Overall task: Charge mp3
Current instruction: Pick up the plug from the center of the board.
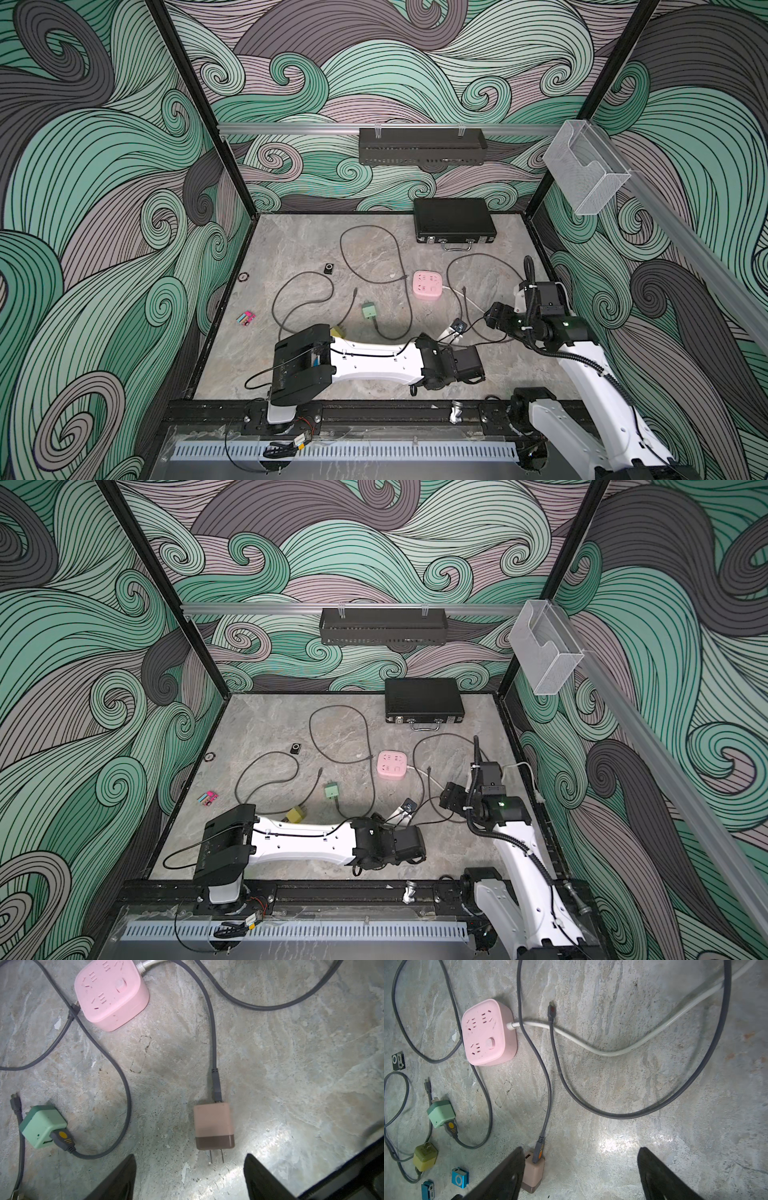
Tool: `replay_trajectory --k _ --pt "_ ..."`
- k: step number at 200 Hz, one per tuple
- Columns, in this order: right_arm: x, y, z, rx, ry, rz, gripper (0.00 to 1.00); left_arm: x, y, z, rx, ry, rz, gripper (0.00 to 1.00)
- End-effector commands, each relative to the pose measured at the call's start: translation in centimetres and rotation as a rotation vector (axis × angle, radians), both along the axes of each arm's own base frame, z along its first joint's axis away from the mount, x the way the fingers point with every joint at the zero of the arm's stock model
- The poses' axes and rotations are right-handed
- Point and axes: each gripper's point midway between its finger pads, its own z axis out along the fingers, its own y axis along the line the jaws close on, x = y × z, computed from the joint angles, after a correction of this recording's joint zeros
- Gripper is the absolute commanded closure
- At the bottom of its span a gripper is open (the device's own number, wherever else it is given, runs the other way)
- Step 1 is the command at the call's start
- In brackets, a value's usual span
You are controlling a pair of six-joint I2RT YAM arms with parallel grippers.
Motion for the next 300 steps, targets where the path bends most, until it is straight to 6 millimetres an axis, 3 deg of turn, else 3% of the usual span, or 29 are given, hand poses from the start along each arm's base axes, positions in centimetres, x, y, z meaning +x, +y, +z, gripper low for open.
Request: replay_trajectory --k 1,38,71,107,189,209,217,234,267,300 --pt "-0.3 0.4 -0.5 0.041 0.020 -0.029 0.15 -0.5 -0.7 -0.9 0.016 0.063 -0.032 0.19" --pt "0.3 0.7 -0.8 0.062 0.028 -0.045 0.16 -0.8 -1.2 -4.3 0.068 0.133 -0.047 0.20" --pt "0.6 0.9 -1.2 0.067 0.053 -0.036 0.17 -0.4 -1.1 -5.2 0.066 0.172 -0.035 0.21" --pt "0.5 1.2 -2.1 0.091 0.067 -0.040 0.19 0.5 -1.0 -6.5 0.029 0.250 -0.017 0.29" --pt "0.4 1.9 -2.4 0.131 0.067 -0.035 0.21 0.1 -1.5 -8.3 0.017 0.374 -0.040 0.41" --pt "0.3 2.3 -2.4 0.154 0.070 -0.025 0.21 0.2 -1.4 -9.1 -0.013 0.432 -0.037 0.51" --pt "0.2 2.5 -2.5 0.162 0.072 -0.019 0.22 0.3 -1.3 -9.4 -0.026 0.459 -0.032 0.60" --pt "-0.1 2.9 -2.6 0.183 0.079 -0.011 0.22 0.5 -1.0 -9.0 -0.061 0.468 -0.035 0.71" --pt "-0.6 4.2 -2.7 0.253 0.077 0.010 0.22 0.6 -0.3 -6.9 -0.105 0.423 -0.098 0.70" --pt "-0.5 6.6 -1.2 0.375 0.041 0.097 0.23 1.6 1.1 -4.8 -0.073 0.342 -0.154 0.70"
